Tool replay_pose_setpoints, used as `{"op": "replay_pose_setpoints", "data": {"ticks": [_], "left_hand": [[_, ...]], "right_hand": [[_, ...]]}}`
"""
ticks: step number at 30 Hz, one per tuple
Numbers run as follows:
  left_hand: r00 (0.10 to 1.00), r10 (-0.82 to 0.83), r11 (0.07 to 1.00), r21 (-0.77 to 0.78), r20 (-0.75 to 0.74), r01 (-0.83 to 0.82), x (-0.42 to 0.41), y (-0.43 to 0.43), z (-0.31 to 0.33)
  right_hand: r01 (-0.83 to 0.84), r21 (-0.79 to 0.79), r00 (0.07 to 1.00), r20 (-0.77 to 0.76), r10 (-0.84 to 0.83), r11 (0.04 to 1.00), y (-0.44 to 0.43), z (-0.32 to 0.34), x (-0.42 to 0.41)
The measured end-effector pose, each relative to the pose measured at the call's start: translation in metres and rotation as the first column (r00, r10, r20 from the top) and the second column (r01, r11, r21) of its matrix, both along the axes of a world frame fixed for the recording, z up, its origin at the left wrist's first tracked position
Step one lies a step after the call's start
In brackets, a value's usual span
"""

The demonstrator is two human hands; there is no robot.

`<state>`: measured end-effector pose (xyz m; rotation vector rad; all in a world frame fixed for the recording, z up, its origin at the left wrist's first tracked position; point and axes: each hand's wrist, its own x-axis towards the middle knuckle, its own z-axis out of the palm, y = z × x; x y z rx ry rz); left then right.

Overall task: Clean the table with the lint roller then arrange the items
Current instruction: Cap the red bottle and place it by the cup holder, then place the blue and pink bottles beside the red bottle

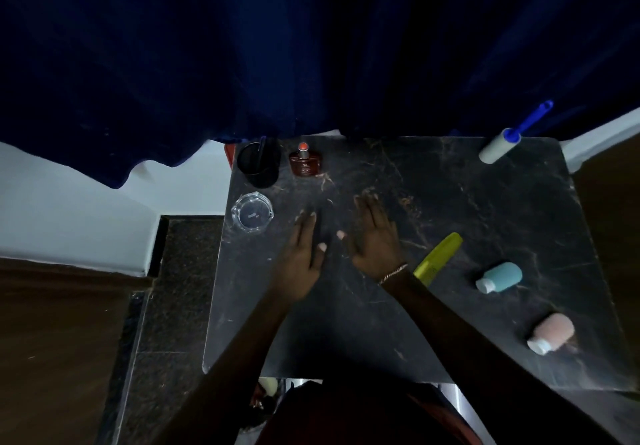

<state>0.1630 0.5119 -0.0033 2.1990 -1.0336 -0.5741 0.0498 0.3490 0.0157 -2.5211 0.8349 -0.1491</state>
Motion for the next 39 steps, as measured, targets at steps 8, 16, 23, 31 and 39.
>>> {"op": "replay_pose_setpoints", "data": {"ticks": [8, 16, 23, 31, 39], "left_hand": [[0.974, -0.141, 0.990, 0.027, 0.180, 0.139, -0.070, -0.019, 0.010], [0.898, -0.382, 0.923, 0.050, 0.218, 0.380, -0.159, -0.085, 0.019], [0.885, -0.445, 0.896, 0.076, 0.135, 0.438, -0.230, -0.150, 0.028], [0.949, -0.289, 0.918, 0.245, -0.124, 0.312, -0.274, -0.236, 0.013], [0.965, -0.146, 0.924, 0.319, -0.216, 0.211, -0.286, -0.259, 0.005]], "right_hand": [[0.100, -0.099, 0.993, 0.065, -0.094, 0.990, 0.014, 0.017, -0.105], [0.287, -0.088, 0.958, 0.057, -0.282, 0.954, -0.017, 0.019, -0.219], [0.509, 0.147, 0.849, 0.072, -0.523, 0.848, -0.062, 0.020, -0.292], [0.708, 0.550, 0.641, -0.239, -0.729, 0.442, -0.128, 0.005, -0.296], [0.666, 0.699, 0.636, -0.350, -0.688, 0.261, -0.145, -0.011, -0.284]]}}
